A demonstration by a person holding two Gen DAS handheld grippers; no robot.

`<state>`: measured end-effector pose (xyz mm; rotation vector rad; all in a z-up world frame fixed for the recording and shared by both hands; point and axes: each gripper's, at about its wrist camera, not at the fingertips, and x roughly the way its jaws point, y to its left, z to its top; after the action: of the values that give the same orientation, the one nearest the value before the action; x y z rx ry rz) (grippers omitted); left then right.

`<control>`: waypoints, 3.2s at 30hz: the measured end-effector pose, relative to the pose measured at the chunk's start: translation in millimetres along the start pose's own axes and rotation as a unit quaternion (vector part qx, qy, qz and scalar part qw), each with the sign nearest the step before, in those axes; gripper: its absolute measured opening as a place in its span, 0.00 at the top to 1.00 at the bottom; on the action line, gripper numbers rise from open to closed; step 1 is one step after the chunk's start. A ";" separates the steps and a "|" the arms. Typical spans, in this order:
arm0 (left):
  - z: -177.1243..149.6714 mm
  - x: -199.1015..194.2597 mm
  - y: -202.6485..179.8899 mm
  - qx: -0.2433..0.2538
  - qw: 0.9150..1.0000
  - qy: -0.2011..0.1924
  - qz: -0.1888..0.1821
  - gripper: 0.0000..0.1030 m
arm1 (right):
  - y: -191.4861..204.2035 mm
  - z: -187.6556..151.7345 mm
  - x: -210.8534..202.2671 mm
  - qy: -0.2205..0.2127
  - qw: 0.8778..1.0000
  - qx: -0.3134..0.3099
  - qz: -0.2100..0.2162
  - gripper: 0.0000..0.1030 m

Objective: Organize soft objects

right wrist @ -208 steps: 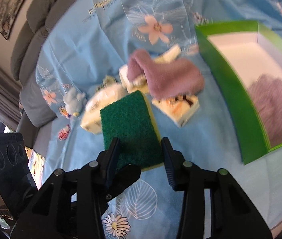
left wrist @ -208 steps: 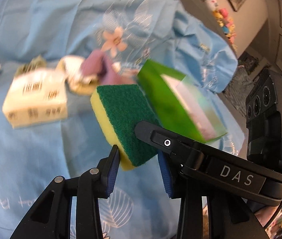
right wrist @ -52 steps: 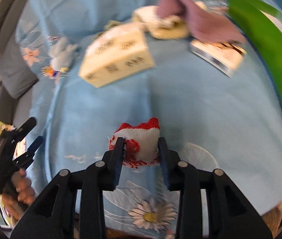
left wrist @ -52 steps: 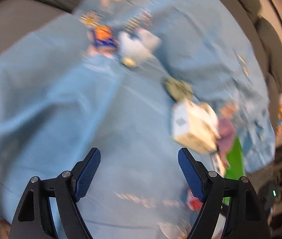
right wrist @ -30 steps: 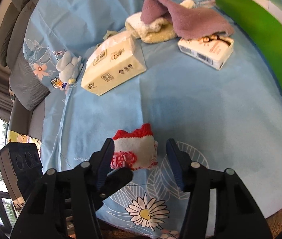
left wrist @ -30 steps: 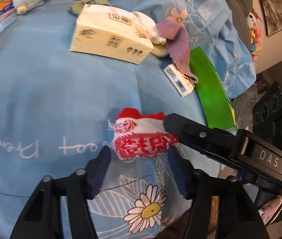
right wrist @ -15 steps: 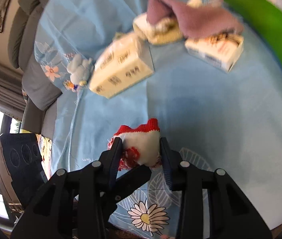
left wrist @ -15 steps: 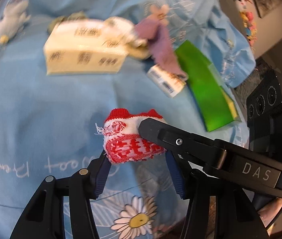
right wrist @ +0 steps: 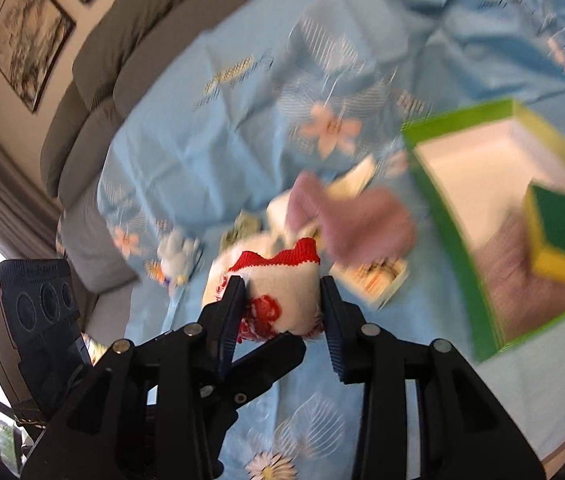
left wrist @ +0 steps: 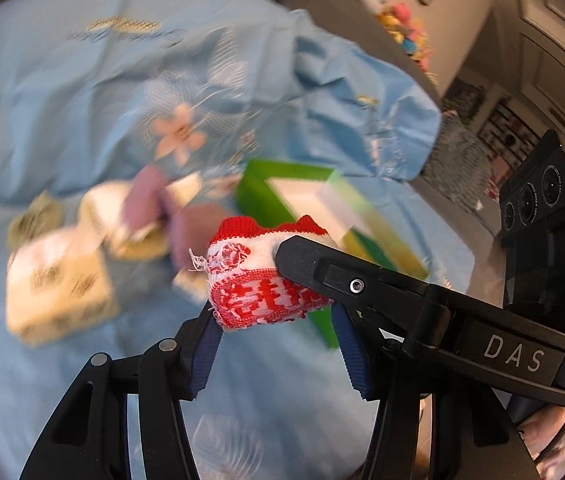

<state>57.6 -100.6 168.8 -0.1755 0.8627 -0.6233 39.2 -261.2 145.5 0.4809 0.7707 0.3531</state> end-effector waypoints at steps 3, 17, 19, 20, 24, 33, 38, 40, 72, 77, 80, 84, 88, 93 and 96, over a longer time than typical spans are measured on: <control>15.4 13.9 -14.1 0.014 1.000 -0.006 -0.016 0.48 | -14.2 17.6 -13.0 -0.032 0.999 0.002 -0.012 0.63; 44.7 95.6 -51.0 0.067 0.995 0.027 -0.062 0.50 | -86.9 47.9 -28.7 -0.085 0.992 0.050 -0.073 0.63; 44.2 105.7 -53.7 0.068 0.995 0.038 -0.065 0.50 | -95.4 47.8 -27.2 -0.086 0.991 0.059 -0.082 0.63; 44.1 110.7 -54.9 0.069 0.994 0.044 -0.065 0.50 | -100.2 47.8 -26.5 -0.085 0.991 0.064 -0.086 0.63; 42.4 127.4 -61.5 0.085 0.993 0.056 -0.066 0.50 | -114.8 46.9 -24.8 -0.091 0.988 0.077 -0.103 0.63; 40.5 153.5 -65.5 0.085 0.991 0.083 -0.063 0.50 | -141.2 46.4 -17.1 -0.094 0.980 0.117 -0.129 0.63; 35.8 152.0 -64.5 0.082 0.990 0.092 -0.066 0.50 | -145.3 45.2 -16.5 -0.088 0.979 0.121 -0.141 0.61; 36.3 151.2 -64.8 0.083 0.991 0.087 -0.062 0.50 | -145.3 44.6 -18.0 -0.091 0.978 0.122 -0.141 0.58; -108.2 -112.6 224.4 -0.272 0.929 -0.064 0.244 0.23 | 3.4 -8.5 16.3 -0.044 0.995 -0.008 -0.089 0.01; -124.1 -131.2 273.1 -0.338 0.891 -0.073 0.295 0.23 | 67.5 -20.8 62.6 0.005 0.997 -0.062 -0.048 0.01; -137.6 -146.7 293.2 -0.371 0.871 -0.091 0.308 0.23 | 111.2 -28.3 98.3 0.040 0.994 -0.095 -0.029 0.01; -157.9 -160.3 316.2 -0.419 0.850 -0.104 0.301 0.23 | 163.8 -26.2 150.3 0.077 0.990 -0.119 -0.007 0.01; -166.0 -171.4 323.5 -0.437 0.834 -0.099 0.322 0.23 | 217.2 -22.0 215.6 0.116 0.985 -0.123 0.017 0.01; -164.5 -169.7 324.0 -0.440 0.836 -0.093 0.314 0.23 | 264.3 -20.8 306.4 0.142 0.981 -0.135 -0.006 0.06; -164.6 -174.7 323.7 -0.447 0.837 -0.104 0.299 0.23 | 274.8 -22.6 350.2 0.150 0.978 -0.143 -0.026 0.11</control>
<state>-8.9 279.0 51.3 -0.7714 0.8803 0.4275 221.3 139.7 76.6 0.1360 1.0057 0.4873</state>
